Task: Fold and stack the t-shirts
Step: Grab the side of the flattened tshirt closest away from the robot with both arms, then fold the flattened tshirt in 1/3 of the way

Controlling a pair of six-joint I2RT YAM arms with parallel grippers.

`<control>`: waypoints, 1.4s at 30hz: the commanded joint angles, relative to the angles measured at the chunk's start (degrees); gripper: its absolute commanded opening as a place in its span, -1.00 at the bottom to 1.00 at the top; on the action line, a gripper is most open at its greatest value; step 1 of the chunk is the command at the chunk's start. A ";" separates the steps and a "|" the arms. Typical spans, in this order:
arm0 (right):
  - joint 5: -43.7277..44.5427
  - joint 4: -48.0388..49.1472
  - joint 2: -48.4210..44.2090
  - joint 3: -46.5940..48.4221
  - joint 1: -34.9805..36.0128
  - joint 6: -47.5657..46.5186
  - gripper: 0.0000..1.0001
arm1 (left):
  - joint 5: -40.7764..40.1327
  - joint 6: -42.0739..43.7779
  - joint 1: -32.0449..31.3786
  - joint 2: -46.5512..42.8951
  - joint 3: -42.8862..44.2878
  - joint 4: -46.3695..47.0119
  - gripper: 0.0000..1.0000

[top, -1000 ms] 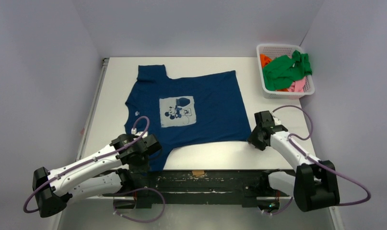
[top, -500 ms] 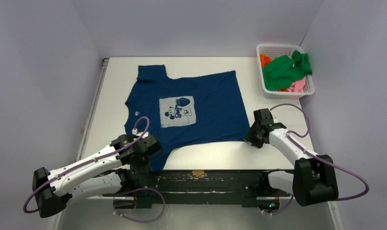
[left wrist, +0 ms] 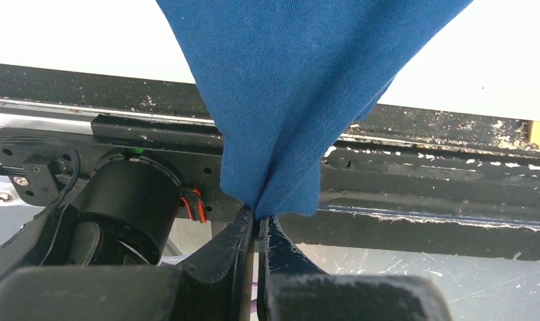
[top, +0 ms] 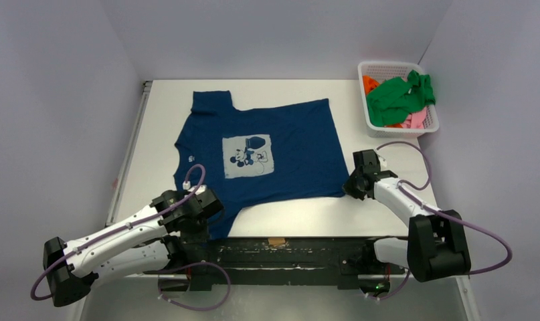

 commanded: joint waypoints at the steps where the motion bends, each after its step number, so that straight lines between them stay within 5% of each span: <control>1: 1.29 -11.20 -6.78 -0.50 0.19 -0.51 -1.00 | 1.87 -0.93 -0.28 -2.37 0.38 -2.45 -1.00; 6: 0.97 -29.85 -20.02 0.70 0.64 3.58 -1.00 | 3.83 0.56 -0.29 -3.22 1.67 -4.84 -1.00; 11: -2.52 -29.54 -23.80 -0.61 0.71 4.00 -1.00 | 6.90 6.34 -0.20 -1.75 3.42 1.36 -1.00; 15: -3.34 -26.55 -17.95 4.61 0.73 0.58 -1.00 | 10.98 13.97 3.27 3.39 7.31 8.85 -1.00; 24: -7.47 -23.75 -1.46 22.24 0.65 -6.03 -1.00 | 16.80 27.57 23.41 14.50 19.30 16.78 -1.00; 35: -6.16 -24.76 17.37 39.71 -2.22 -9.66 -1.00 | 13.24 25.85 47.00 34.42 34.89 16.32 -1.00; 42: -7.43 -21.61 25.36 44.38 -6.04 -10.55 -1.00 | 14.56 26.76 50.47 46.14 44.80 18.60 -1.00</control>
